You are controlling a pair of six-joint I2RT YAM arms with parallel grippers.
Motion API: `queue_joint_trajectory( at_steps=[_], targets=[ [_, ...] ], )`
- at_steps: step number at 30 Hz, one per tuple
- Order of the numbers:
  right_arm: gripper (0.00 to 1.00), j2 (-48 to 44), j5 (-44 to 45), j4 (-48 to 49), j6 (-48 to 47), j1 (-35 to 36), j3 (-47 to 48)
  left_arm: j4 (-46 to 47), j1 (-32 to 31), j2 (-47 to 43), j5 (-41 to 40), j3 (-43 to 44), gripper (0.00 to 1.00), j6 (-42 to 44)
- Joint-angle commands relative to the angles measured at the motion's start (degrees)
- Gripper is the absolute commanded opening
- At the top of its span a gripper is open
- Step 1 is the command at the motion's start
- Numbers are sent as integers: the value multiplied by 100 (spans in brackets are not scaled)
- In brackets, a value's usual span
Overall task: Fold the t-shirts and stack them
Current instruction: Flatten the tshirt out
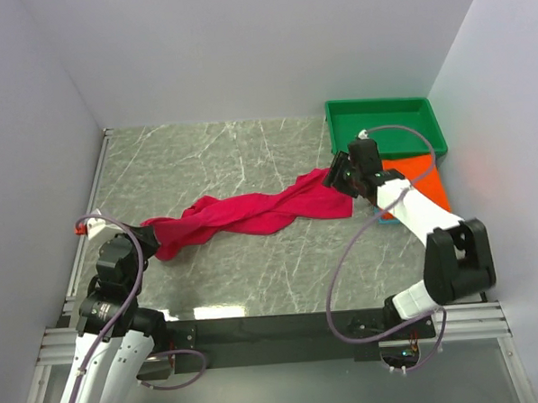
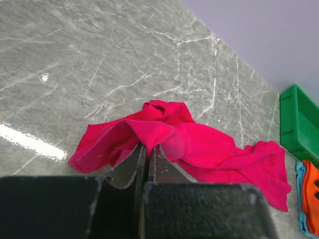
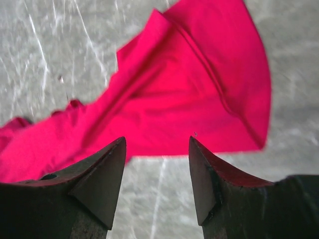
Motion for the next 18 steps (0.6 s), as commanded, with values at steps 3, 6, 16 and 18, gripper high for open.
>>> queue_joint_trajectory(
  at_steps=[3,6,16,18],
  targets=[
    [62,901,150,560,683,11,618,128,31,-106,-70,-4,1,-48],
    [63,1446,132,693,992,2,952,128,31,-97,-61,-4,1,-39],
    [60,2634,-52,948,1449,-130,1709,137,31,-88,-52,-13,1,-30],
    [59,2837,-79,887,1458,-147,1885,137,31,-79,-44,-13,1,-30]
  ],
)
